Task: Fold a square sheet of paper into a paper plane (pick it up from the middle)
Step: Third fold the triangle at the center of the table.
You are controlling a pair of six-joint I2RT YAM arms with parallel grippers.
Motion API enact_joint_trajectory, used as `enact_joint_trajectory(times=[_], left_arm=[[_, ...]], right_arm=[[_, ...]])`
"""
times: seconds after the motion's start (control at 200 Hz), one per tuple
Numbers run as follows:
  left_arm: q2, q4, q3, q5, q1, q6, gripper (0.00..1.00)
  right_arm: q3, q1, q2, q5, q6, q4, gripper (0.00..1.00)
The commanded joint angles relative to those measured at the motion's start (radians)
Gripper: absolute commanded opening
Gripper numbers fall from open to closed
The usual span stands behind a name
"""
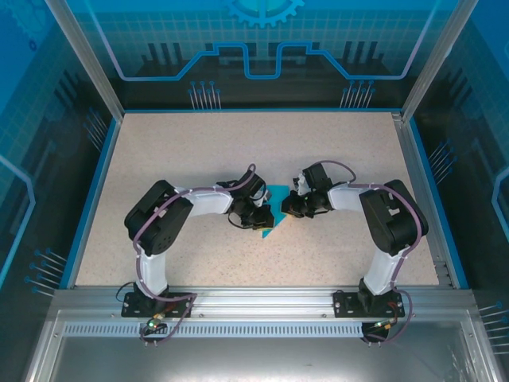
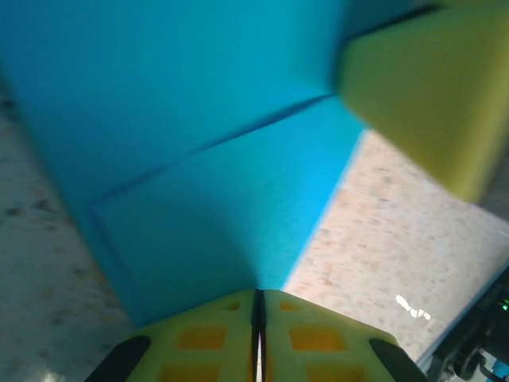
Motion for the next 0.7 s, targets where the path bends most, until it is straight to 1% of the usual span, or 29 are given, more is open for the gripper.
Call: enact_joint_trajectory(times=[0.0, 0.175, 0.26, 0.355, 0.435, 0.695], left_arm=[[0.015, -0.003, -0.052, -0.034, 0.013, -0.016, 0.11], [0.003, 0.016, -0.093, -0.038, 0.013, -0.007, 0.11], [-0.003, 0.018, -0.092, -0.036, 0.014, -0.002, 0.11], [-0.009, 0.012, -0.083, -0.041, 0.013, 0.005, 0.11], [-0.018, 0.006, -0.079, -0.044, 0.013, 0.011, 0.10], [-0.023, -0.003, -0.080, -0.057, 0.012, 0.019, 0.10]], right_arm=[[0.006, 0.012, -0.046, 0.028, -0.029, -0.088, 0.14], [0.007, 0.037, -0.141, -0.054, -0.031, -0.052, 0.15], [0.006, 0.074, -0.154, -0.052, -0.012, -0.044, 0.13], [-0.014, 0.103, -0.137, -0.039, 0.028, 0.003, 0.10], [-0.040, 0.107, -0.122, -0.014, 0.059, 0.039, 0.08], [-0.089, 0.112, -0.018, -0.027, 0.102, 0.162, 0.05]])
